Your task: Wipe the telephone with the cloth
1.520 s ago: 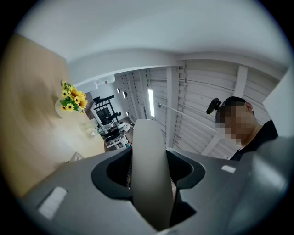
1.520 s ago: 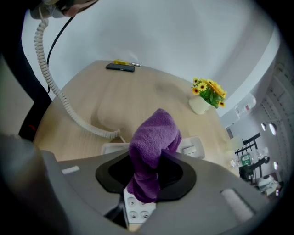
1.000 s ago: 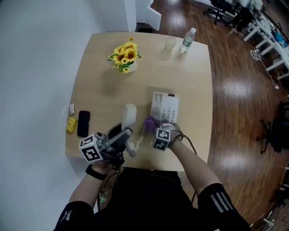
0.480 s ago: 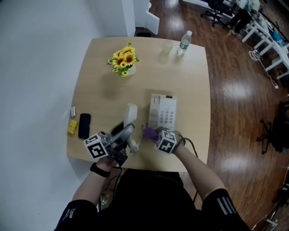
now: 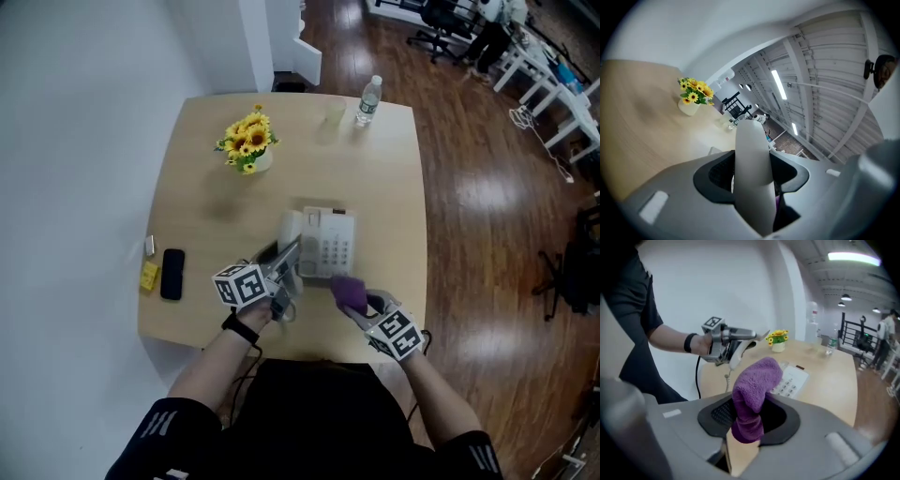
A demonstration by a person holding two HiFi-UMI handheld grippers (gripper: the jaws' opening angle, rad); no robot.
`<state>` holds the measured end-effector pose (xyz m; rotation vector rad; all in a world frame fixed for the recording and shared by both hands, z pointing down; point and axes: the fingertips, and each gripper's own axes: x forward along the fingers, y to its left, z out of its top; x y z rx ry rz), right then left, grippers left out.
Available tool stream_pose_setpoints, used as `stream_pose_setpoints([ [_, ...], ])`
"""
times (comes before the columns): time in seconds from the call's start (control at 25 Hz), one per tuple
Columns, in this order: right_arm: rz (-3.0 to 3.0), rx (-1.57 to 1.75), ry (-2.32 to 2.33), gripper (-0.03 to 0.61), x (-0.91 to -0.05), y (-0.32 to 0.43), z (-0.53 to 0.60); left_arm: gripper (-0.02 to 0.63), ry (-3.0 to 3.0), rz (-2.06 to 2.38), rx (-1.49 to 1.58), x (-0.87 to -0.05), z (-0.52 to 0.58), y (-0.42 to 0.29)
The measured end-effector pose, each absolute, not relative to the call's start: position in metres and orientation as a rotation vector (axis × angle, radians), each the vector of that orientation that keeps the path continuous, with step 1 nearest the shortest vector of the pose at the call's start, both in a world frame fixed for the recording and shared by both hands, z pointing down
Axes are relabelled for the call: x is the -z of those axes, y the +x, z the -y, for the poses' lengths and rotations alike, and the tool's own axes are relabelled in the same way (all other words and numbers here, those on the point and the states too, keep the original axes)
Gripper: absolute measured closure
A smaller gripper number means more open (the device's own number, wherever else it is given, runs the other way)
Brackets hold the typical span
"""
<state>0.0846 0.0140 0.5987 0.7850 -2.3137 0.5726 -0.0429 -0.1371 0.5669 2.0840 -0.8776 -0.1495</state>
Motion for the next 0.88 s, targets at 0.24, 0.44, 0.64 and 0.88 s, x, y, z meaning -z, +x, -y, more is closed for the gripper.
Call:
stream_pose_setpoints([
  [0.24, 2.36, -0.646, 0.983, 0.446, -0.569, 0.122, -0.018, 0.4, 2.066, 1.085, -0.198, -0.642, 0.159, -0.02],
  [0.44, 2.375, -0.684, 1.037, 0.446, -0.559, 0.135, -0.019, 0.4, 2.024, 1.175, -0.362, -0.674, 0.169, -0.008],
  [0.64, 2.384, -0.699, 1.045, 0.446, -0.556, 0.137, -0.019, 0.4, 1.988, 1.226, -0.48, -0.69, 0.179, 0.007],
  [0.88, 2.386, -0.739, 1.037, 0.446, -0.559, 0.138, -0.027, 0.399, 1.937, 1.265, -0.579, -0.708, 0.183, 0.015],
])
